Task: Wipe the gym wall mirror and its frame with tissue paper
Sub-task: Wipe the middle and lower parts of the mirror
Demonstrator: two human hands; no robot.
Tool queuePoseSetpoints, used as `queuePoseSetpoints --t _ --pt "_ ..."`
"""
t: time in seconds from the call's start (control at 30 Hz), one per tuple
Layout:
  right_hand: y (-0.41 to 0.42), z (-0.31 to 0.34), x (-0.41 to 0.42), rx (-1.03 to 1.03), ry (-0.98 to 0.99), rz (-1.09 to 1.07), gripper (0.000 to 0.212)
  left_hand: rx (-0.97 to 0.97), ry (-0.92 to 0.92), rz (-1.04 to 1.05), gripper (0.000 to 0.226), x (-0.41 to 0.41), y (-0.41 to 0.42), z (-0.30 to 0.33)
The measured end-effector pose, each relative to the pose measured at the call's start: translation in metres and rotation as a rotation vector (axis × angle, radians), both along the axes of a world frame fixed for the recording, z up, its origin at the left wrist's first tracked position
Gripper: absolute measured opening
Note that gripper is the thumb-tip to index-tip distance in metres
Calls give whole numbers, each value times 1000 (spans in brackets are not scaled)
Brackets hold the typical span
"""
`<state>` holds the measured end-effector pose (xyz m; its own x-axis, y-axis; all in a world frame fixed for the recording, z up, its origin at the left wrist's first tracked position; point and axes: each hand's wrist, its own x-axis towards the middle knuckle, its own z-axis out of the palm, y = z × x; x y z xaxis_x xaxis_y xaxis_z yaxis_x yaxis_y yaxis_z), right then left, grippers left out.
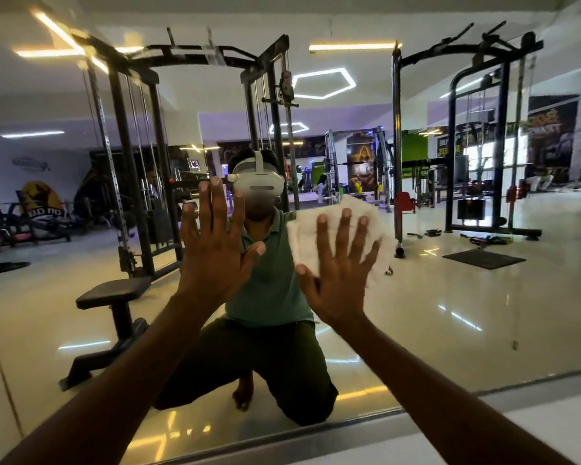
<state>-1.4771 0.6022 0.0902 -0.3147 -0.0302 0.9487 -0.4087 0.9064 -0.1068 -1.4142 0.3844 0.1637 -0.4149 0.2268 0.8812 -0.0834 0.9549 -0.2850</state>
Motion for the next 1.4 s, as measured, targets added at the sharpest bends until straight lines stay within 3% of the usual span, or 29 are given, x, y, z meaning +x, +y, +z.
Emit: queuePoseSetpoints --t 0.07,0.13,0.23,0.3,0.37,0.5,0.63,0.73,0.83,0.9,1.03,1.17,1.27,1.4 --pt "36 -1 -9 197 82 44 84 -4 -3 -2 94 0 -2 0" --pt "70 3 -19 226 103 45 80 1 -13 -20 95 1 -3 1" --pt "91 4 -27 -60 32 -25 79 -16 -11 -41 93 2 -6 3" --pt "61 10 -20 -320 -27 -63 78 -15 -8 -48 90 2 -6 2" --pt "10 18 -3 -404 -52 -49 79 -14 -5 -54 86 3 -5 1" --pt "-47 1 14 -44 -27 49 78 -40 -69 -75 75 13 -15 7" --pt "3 1 4 67 38 36 74 -1 -127 -39 77 30 -36 13" --pt "42 20 -14 -209 -41 -66 74 20 -73 45 87 44 -59 24" --pt "13 54 -9 -433 -117 -113 74 100 -8 108 101 55 -91 33" --pt "-41 76 8 -384 -58 -64 75 126 40 90 96 56 -108 31" --pt "-141 102 42 0 70 96 78 58 71 90 92 53 -117 27" --pt "-116 118 28 307 198 181 74 35 9 87 98 62 -123 30" --pt "-54 138 9 291 210 133 78 47 61 164 98 70 -127 49" --pt "-24 188 4 32 129 55 80 103 41 196 97 65 -154 100"
